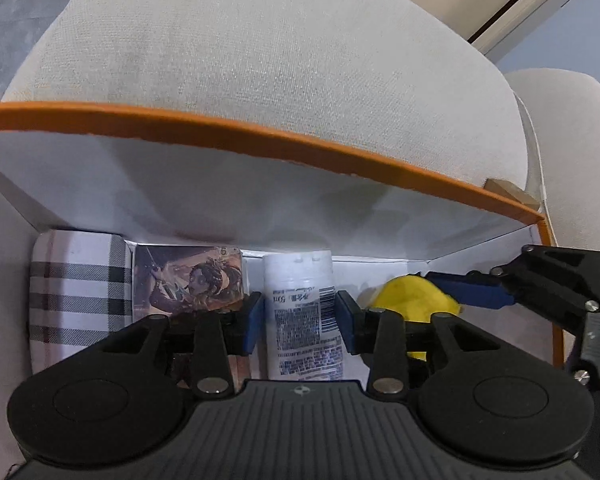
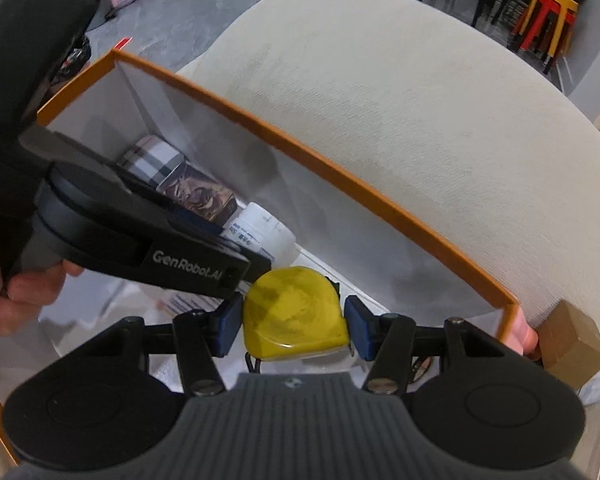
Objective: Organize rigid objects
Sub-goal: 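Lower the bottle and tape measure into the box beside the photo card, then open both tools and withdraw from the box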
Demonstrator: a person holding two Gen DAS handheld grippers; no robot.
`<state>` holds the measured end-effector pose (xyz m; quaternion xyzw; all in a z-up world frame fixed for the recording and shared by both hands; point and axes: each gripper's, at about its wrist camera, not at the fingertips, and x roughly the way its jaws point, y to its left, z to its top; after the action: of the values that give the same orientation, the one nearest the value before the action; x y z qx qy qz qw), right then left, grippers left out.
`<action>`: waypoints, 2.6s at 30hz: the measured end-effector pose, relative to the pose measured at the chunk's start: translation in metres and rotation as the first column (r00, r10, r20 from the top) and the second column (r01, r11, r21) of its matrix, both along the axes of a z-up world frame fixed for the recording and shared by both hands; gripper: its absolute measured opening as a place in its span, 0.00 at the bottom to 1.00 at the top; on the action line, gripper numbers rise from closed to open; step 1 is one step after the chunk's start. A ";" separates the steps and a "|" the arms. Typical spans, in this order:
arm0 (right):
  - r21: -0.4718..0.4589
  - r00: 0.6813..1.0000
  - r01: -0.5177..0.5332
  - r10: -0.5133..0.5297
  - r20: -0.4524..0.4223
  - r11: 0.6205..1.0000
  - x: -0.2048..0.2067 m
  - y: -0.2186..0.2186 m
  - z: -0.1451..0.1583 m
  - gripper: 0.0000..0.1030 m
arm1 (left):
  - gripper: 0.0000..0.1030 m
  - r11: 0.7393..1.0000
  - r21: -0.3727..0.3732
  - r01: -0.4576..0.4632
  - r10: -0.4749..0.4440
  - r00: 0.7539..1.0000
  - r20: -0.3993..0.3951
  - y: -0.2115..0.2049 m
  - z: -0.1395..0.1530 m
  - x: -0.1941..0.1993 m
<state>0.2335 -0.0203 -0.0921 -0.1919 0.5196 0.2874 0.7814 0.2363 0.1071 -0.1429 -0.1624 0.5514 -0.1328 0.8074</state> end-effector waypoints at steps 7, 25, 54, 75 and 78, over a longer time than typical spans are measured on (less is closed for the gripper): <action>0.032 0.999 -0.023 0.025 -0.041 0.999 -0.011 0.005 0.004 0.53 | 0.48 0.999 0.041 0.006 -0.009 0.996 0.084 0.026 0.042 -0.028; 0.044 0.987 0.089 -0.082 -0.138 0.995 -0.014 0.026 -0.024 0.52 | 0.45 0.982 0.184 0.044 -0.074 0.984 0.160 0.056 0.066 -0.088; 0.180 0.953 0.216 -0.167 -0.252 0.960 -0.010 0.040 -0.004 0.52 | 0.45 0.980 0.182 -0.085 0.027 0.953 0.302 0.090 0.110 -0.115; 0.161 0.737 0.548 -0.383 -0.558 0.821 -0.020 0.102 -0.049 0.54 | 0.21 0.975 0.189 -0.117 0.090 0.985 0.144 0.121 0.081 -0.122; 0.172 0.718 0.562 -0.374 -0.587 0.809 -0.017 0.093 -0.048 0.56 | 0.21 0.975 0.189 -0.118 0.091 0.985 0.147 0.119 0.081 -0.122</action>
<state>0.2163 0.0723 -0.1405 0.1715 0.6871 0.2029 0.6762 0.1143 0.2257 -0.0617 -0.1010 0.4957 -0.0458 0.8614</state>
